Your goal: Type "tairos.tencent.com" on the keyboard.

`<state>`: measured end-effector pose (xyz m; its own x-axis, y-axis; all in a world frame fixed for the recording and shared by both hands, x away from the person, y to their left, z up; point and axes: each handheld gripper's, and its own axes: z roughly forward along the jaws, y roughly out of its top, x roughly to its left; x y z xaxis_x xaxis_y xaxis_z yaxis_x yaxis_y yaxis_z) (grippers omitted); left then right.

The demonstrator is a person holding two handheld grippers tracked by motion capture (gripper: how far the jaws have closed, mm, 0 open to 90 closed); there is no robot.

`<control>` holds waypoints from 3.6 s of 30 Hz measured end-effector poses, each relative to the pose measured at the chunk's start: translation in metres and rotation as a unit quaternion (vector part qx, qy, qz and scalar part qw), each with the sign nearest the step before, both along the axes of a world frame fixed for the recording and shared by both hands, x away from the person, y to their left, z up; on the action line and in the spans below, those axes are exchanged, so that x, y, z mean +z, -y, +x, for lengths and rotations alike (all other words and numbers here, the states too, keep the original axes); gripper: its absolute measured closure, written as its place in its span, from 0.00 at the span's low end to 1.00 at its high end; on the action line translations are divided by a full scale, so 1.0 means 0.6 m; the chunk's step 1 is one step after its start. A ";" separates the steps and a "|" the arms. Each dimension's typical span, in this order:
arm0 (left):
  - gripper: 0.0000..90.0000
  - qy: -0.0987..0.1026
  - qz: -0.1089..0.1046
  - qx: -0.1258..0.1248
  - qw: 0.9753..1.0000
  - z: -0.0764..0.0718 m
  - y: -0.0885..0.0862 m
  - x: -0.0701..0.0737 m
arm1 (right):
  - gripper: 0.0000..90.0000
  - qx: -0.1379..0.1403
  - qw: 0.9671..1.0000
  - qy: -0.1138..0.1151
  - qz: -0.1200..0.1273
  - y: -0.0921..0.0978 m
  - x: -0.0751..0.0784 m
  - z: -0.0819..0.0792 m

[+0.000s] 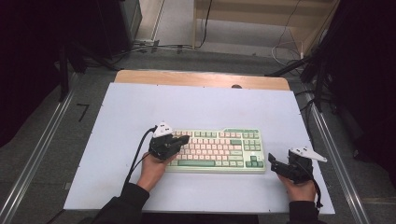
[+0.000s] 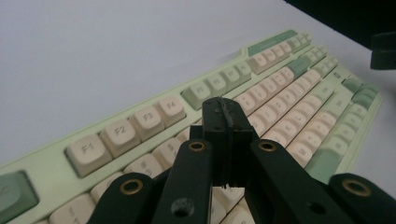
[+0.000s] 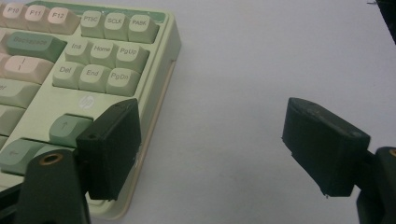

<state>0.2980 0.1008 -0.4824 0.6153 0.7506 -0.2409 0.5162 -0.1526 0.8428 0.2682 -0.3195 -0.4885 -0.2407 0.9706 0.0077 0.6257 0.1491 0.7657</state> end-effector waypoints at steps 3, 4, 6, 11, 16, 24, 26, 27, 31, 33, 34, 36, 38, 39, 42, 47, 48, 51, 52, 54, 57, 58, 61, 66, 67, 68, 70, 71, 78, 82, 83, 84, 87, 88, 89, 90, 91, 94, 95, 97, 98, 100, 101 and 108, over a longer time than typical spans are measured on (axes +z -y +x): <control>1.00 -0.002 -0.002 -0.004 1.000 0.006 0.010 0.000 | 0.20 -0.002 1.000 0.002 0.002 0.001 0.001 0.000; 1.00 -0.004 -0.002 -0.008 1.000 0.006 0.013 -0.001 | 0.20 -0.002 1.000 0.002 0.003 0.001 0.001 0.000; 1.00 -0.004 0.002 -0.008 1.000 0.005 0.015 -0.001 | 0.20 -0.001 1.000 0.002 0.001 0.001 0.000 0.000; 1.00 -0.006 0.029 -0.005 1.000 0.004 0.023 -0.003 | 0.20 -0.003 1.000 0.001 0.001 0.001 0.001 -0.002; 1.00 -0.020 0.041 -0.008 0.999 0.004 0.027 -0.008 | 0.20 -0.002 1.000 0.005 0.000 0.000 0.002 -0.003; 1.00 -0.028 0.053 -0.015 0.998 0.006 0.031 -0.014 | 0.20 -0.002 1.000 0.006 0.006 0.001 0.002 -0.002; 1.00 -0.028 0.052 -0.015 0.998 0.005 0.032 -0.014 | 0.20 -0.001 1.000 0.005 0.005 0.001 0.002 -0.002; 1.00 -0.028 0.052 -0.015 0.998 0.005 0.033 -0.014 | 0.20 0.000 1.000 0.004 0.005 0.000 0.002 -0.002; 1.00 -0.031 0.062 -0.015 0.997 0.006 0.035 -0.017 | 0.20 -0.001 1.000 0.007 0.007 0.001 0.003 -0.002; 1.00 -0.030 0.064 -0.011 0.997 0.005 0.035 -0.015 | 0.20 -0.001 1.000 0.006 0.006 0.000 0.003 -0.002; 1.00 -0.030 0.065 -0.010 0.997 0.005 0.034 -0.015 | 0.20 0.000 1.000 0.005 0.005 0.000 0.002 -0.002; 1.00 -0.034 0.065 -0.009 0.997 0.006 0.035 -0.016 | 0.20 0.000 1.000 0.006 0.004 0.000 0.002 -0.002; 1.00 -0.037 0.069 -0.010 0.997 0.007 0.036 -0.017 | 0.20 -0.001 1.000 0.007 0.006 0.000 0.003 -0.002; 1.00 -0.039 0.071 -0.014 0.997 0.008 0.037 -0.018 | 0.20 -0.001 1.000 0.007 0.006 0.000 0.003 -0.002; 1.00 -0.039 0.077 -0.014 0.996 0.005 0.039 -0.015 | 0.20 0.000 1.000 0.005 0.005 0.000 0.002 -0.002; 0.84 -0.023 0.028 -0.006 0.999 0.001 0.019 0.007 | 0.20 0.000 1.000 0.008 0.008 0.001 0.003 -0.003; 0.74 -0.017 0.022 -0.002 1.000 -0.001 0.016 0.011 | 0.20 -0.001 1.000 0.007 0.008 0.002 0.003 -0.003; 0.54 0.002 0.017 0.008 1.000 -0.005 0.007 0.018 | 0.20 -0.002 1.000 0.006 0.008 0.002 0.003 -0.003; 0.39 0.013 0.020 0.019 1.000 -0.008 0.003 0.022 | 0.20 0.001 1.000 0.007 0.007 0.001 0.003 -0.003; 0.30 0.025 0.019 0.031 0.999 -0.012 -0.007 0.029 | 0.20 0.001 1.000 0.008 0.007 0.001 0.003 -0.003; 0.28 0.029 0.019 0.048 0.998 -0.016 -0.025 0.034 | 0.20 -0.001 1.000 0.006 0.005 0.000 0.002 -0.002; 0.27 0.028 0.019 0.052 0.998 -0.017 -0.031 0.034 | 0.20 -0.001 1.000 0.006 0.005 0.000 0.002 -0.003; 0.27 0.024 0.019 0.062 0.998 -0.020 -0.050 0.032 | 0.20 0.000 1.000 0.007 0.005 0.000 0.003 -0.003; 0.30 0.009 0.008 0.080 0.997 -0.027 -0.078 0.024 | 0.20 0.000 1.000 0.005 0.004 -0.001 0.002 -0.002; 0.31 0.009 0.007 0.081 0.997 -0.029 -0.082 0.023 | 0.20 -0.001 1.000 0.006 0.003 0.000 0.003 -0.003; 0.31 0.008 0.008 0.081 0.997 -0.031 -0.086 0.021 | 0.20 -0.001 1.000 0.006 0.003 0.000 0.003 -0.003; 0.33 0.007 0.010 0.081 0.997 -0.036 -0.091 0.017 | 0.20 0.000 1.000 0.007 0.005 0.001 0.003 -0.003; 0.34 0.005 0.015 0.080 0.997 -0.038 -0.093 0.014 | 0.20 -0.001 1.000 0.007 0.007 0.001 0.003 -0.003; 0.71 -0.005 0.007 0.057 0.998 -0.055 -0.101 -0.002 | 0.20 0.008 1.000 0.022 0.012 -0.001 0.007 -0.005; 0.96 -0.019 0.025 0.025 0.999 -0.051 -0.086 -0.011 | 0.20 0.017 0.999 0.037 0.029 -0.004 0.015 -0.003; 1.00 -0.021 0.029 0.023 0.999 -0.050 -0.083 -0.013 | 0.20 0.020 0.998 0.040 0.035 -0.006 0.018 -0.001; 1.00 -0.021 0.029 0.023 0.999 -0.050 -0.083 -0.013 | 0.20 0.023 0.998 0.044 0.040 -0.009 0.021 0.001; 1.00 -0.022 0.042 0.022 0.999 -0.050 -0.076 -0.016 | 0.20 0.033 0.997 0.050 0.045 -0.017 0.028 0.004; 1.00 -0.020 0.044 0.023 0.999 -0.050 -0.076 -0.015 | 0.20 0.039 0.997 0.052 0.044 -0.021 0.030 0.005; 1.00 -0.019 0.043 0.024 0.999 -0.050 -0.075 -0.015 | 0.20 0.050 0.996 0.056 0.043 -0.030 0.033 0.006; 1.00 -0.019 0.044 0.024 0.999 -0.049 -0.075 -0.015 | 0.20 0.050 0.996 0.056 0.043 -0.030 0.033 0.006; 1.00 -0.019 0.045 0.025 0.998 -0.049 -0.075 -0.015 | 0.20 0.058 0.996 0.058 0.045 -0.037 0.037 0.007; 1.00 -0.020 0.052 0.028 0.998 -0.049 -0.075 -0.017 | 0.21 0.066 0.995 0.062 0.048 -0.044 0.042 0.010; 1.00 -0.019 0.052 0.028 0.998 -0.049 -0.075 -0.017 | 0.21 0.069 0.994 0.064 0.051 -0.048 0.044 0.012; 1.00 -0.019 0.049 0.030 0.998 -0.050 -0.075 -0.016 | 0.21 0.075 0.993 0.068 0.055 -0.058 0.049 0.017; 1.00 -0.019 0.047 0.031 0.998 -0.050 -0.076 -0.016 | 0.21 0.079 0.993 0.069 0.056 -0.064 0.051 0.019; 1.00 -0.020 0.048 0.031 0.998 -0.049 -0.076 -0.017 | 0.21 0.088 0.992 0.073 0.059 -0.076 0.055 0.023; 1.00 -0.021 0.048 0.032 0.998 -0.048 -0.076 -0.018 | 0.21 0.092 0.991 0.074 0.060 -0.083 0.057 0.025; 1.00 -0.027 0.057 0.032 0.998 -0.048 -0.073 -0.022 | 0.21 0.114 0.988 0.073 0.069 -0.116 0.062 0.034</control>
